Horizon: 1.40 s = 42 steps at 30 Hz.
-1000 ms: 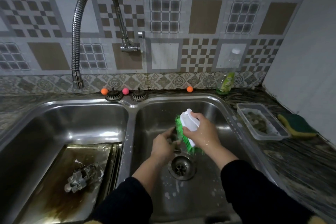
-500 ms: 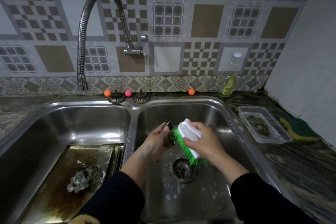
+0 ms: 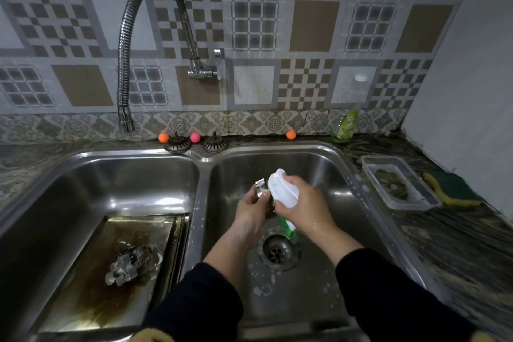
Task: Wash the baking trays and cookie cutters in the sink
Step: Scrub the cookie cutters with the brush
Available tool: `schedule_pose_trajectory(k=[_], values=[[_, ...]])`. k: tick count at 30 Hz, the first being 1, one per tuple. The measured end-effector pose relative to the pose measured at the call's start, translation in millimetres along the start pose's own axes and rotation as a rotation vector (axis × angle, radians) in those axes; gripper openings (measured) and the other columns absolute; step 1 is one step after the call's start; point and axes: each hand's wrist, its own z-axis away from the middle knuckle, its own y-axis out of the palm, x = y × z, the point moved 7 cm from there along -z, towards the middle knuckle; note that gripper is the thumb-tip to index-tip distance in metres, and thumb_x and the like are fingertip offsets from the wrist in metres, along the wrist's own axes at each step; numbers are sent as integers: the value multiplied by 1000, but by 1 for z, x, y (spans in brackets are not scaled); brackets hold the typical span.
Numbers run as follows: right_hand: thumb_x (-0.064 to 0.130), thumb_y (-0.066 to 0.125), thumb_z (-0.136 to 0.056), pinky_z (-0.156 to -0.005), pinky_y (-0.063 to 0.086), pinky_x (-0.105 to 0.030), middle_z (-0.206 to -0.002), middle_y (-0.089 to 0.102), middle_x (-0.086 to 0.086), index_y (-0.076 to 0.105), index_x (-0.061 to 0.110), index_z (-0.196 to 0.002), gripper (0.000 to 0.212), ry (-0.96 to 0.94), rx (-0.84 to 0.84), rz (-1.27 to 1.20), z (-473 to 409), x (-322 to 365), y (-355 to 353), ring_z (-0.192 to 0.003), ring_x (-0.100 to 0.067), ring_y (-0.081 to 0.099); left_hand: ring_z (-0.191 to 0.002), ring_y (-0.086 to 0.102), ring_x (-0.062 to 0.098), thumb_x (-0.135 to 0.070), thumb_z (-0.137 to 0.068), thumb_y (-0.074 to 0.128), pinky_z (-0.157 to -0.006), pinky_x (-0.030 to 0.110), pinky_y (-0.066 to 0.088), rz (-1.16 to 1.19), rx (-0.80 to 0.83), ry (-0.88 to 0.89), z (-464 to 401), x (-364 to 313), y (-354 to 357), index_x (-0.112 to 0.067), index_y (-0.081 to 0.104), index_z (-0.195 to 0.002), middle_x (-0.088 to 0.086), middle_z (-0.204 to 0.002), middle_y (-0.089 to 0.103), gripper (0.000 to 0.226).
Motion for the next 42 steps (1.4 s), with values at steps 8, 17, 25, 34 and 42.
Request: schedule_pose_trajectory(k=[8, 17, 25, 34, 42], values=[[28, 72, -75, -88, 46, -28, -122, 63, -5, 52, 24, -133, 61, 37, -74, -23, 23, 3, -8, -109, -20, 59, -77, 71, 16, -14, -101, 44, -67, 26, 56, 8, 88, -41, 22, 1, 4, -13, 63, -114, 6, -91, 74, 22], [29, 72, -76, -90, 45, -29, -124, 63, -10, 49, 22, -136, 64, 141, -177, 108, 53, -15, -40, -115, -27, 58, -61, 65, 11, -17, -99, 51, -53, 24, 52, -229, 197, -89, 58, 20, 36, -12, 59, -120, 6, -88, 70, 24], [25, 73, -77, -95, 46, -32, -132, 58, -9, 48, 20, -137, 65, 278, -190, 213, 87, -86, -143, -120, -27, 54, -105, 62, 15, -26, -81, 73, -87, 31, 52, -1200, 308, 334, 88, 7, 90, -32, 59, -124, -5, -118, 64, 45], [26, 67, -86, -86, 44, -34, -135, 54, -13, 37, 23, -143, 65, 416, -114, 203, 121, -172, -184, -121, -32, 51, -105, 57, 16, -27, -83, 71, -78, 31, 50, -1286, 228, 411, 115, 29, 124, -33, 57, -123, -6, -123, 56, 43], [53, 57, -83, -97, 42, -42, -135, 48, -3, 32, 38, -143, 66, 425, 9, 502, 123, -176, -188, -124, -29, 44, -104, 58, 16, -30, -85, 69, -77, 29, 50, -1352, 171, 348, 123, 40, 131, -29, 55, -128, -4, -126, 56, 45]])
